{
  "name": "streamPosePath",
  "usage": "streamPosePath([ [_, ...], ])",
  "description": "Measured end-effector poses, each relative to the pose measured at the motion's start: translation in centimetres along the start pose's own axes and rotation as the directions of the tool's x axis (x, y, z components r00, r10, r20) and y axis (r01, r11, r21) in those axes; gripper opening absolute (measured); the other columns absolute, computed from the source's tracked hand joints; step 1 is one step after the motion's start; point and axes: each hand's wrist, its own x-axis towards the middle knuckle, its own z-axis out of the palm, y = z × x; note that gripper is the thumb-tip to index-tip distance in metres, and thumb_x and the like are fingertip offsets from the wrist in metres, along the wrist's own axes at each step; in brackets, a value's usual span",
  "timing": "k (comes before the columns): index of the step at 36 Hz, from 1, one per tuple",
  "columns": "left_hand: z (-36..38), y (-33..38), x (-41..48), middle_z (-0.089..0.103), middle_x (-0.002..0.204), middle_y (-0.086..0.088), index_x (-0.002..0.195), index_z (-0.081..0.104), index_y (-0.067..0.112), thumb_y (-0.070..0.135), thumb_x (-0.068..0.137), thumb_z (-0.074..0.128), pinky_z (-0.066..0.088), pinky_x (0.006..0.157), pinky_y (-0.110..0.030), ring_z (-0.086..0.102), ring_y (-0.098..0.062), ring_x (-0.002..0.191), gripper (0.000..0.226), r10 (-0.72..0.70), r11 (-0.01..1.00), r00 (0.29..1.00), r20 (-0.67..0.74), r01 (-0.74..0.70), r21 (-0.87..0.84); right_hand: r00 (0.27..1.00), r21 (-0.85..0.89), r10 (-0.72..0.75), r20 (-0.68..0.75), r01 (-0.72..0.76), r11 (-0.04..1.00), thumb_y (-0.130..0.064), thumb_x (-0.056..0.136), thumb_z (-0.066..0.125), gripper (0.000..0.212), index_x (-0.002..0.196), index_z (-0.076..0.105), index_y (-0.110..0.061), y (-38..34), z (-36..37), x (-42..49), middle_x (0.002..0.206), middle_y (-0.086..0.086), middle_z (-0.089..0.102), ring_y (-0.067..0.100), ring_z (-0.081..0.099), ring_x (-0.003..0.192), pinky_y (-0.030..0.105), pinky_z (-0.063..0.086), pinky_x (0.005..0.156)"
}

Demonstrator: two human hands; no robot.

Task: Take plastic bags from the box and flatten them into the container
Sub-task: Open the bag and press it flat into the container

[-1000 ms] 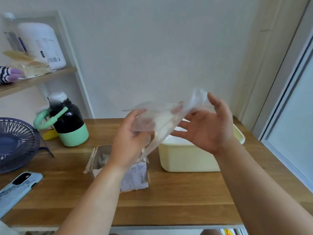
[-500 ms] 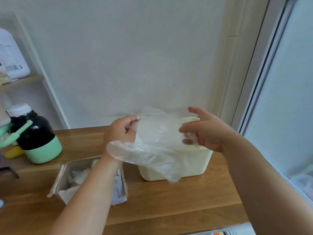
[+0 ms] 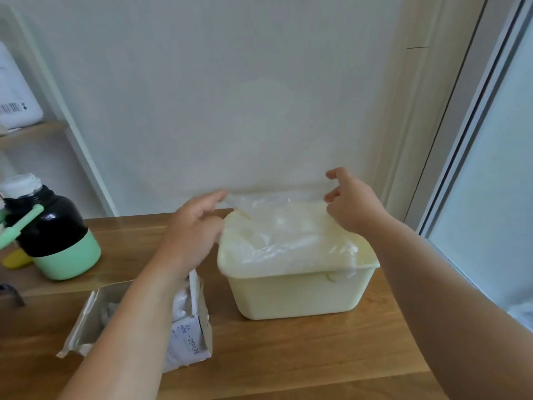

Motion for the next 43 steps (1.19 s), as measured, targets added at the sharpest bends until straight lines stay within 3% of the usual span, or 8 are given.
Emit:
streamPosePath([
  [3,0.2,0.9,0.1,0.056,0.127,0.024,0.113,0.060,0.047,0.022,0.075,0.049,0.036,0.088,-0.008,0.048,0.013,0.116,0.046,0.112,0.987,0.994,0.006,-0.111,-0.115,1.000,-0.066,-0.010,0.009,0.011,0.998,0.004,0.087,0.044,0.066,0.144,0.025,-0.023,0.4,0.7,0.4,0.113,0.004,0.058,0.020,0.051,0.088,0.022,0.038,0.055],
  [6,1.6,1.4,0.5,0.049,0.128,0.030,0.116,0.058,0.049,0.046,0.083,0.063,0.034,0.099,-0.011,0.045,0.013,0.116,0.034,0.177,0.968,0.959,0.219,-0.209,0.136,0.999,-0.145,-0.041,-0.010,0.040,0.989,0.000,0.090,0.050,0.066,0.146,0.021,-0.021,0.5,1.3,0.2,0.121,0.011,0.055,0.027,0.054,0.098,0.030,0.043,0.073],
  [9,3.7,0.6,1.4,0.032,0.149,0.021,0.138,0.046,0.043,0.057,0.083,0.063,0.020,0.109,-0.015,0.030,0.004,0.135,0.059,-0.013,0.837,0.877,0.481,-0.254,0.484,0.993,-0.312,-0.118,-0.026,0.105,0.944,-0.017,0.091,0.057,0.066,0.147,0.021,-0.023,0.2,0.8,-0.5,0.136,0.009,0.043,0.030,0.045,0.119,0.034,0.035,0.093],
  [13,5.4,-0.2,2.5,0.023,0.156,0.019,0.146,0.032,0.043,0.064,0.081,0.061,0.022,0.118,-0.033,0.024,-0.006,0.144,0.074,-0.214,0.751,0.804,0.555,-0.228,0.619,0.970,-0.332,-0.240,0.041,0.240,0.912,-0.034,0.089,0.061,0.048,0.135,0.048,-0.025,-1.0,-0.5,-1.7,0.135,-0.003,0.050,0.019,0.049,0.119,0.027,0.033,0.095],
  [19,7.6,0.0,3.5,0.026,0.158,0.002,0.153,0.023,0.031,0.034,0.096,0.052,0.030,0.114,-0.039,0.032,-0.022,0.141,0.064,-0.365,0.614,0.709,0.603,-0.304,0.729,0.811,-0.396,0.109,0.575,0.159,0.905,-0.043,0.086,0.063,0.064,0.142,0.041,-0.023,-1.3,0.8,-2.2,0.141,-0.005,0.047,0.015,0.048,0.125,0.028,0.036,0.102],
  [27,8.8,-0.7,3.7,0.029,0.156,-0.005,0.152,0.026,0.018,0.040,0.099,0.047,0.033,0.112,-0.039,0.035,-0.025,0.140,0.061,-0.477,0.607,0.623,0.621,-0.278,0.745,0.732,-0.575,0.288,0.617,0.170,0.800,-0.020,0.083,0.068,0.076,0.148,0.029,-0.022,0.6,2.2,-1.2,0.149,0.000,0.036,0.025,0.041,0.131,0.035,0.039,0.102],
  [35,6.6,-0.1,3.2,0.036,0.152,0.010,0.144,0.042,0.032,0.045,0.086,0.068,0.027,0.108,-0.024,0.034,-0.010,0.139,0.065,-0.164,0.830,0.864,0.476,-0.139,0.540,0.833,-0.472,0.147,0.534,0.149,0.869,-0.026,0.087,0.065,0.073,0.149,0.026,-0.021,0.0,0.5,-1.8,0.154,-0.003,0.027,0.019,0.028,0.140,0.031,0.028,0.109],
  [43,4.3,-0.3,1.7,0.055,0.137,0.007,0.122,0.064,0.034,0.037,0.093,0.058,0.037,0.102,-0.031,0.046,-0.015,0.130,0.030,0.031,0.827,0.980,0.195,-0.135,0.546,0.927,-0.414,0.017,0.375,0.151,0.898,-0.016,0.093,0.049,0.051,0.143,0.040,-0.020,-0.3,-0.1,-3.3,0.146,-0.004,0.041,0.015,0.039,0.133,0.027,0.033,0.107],
])
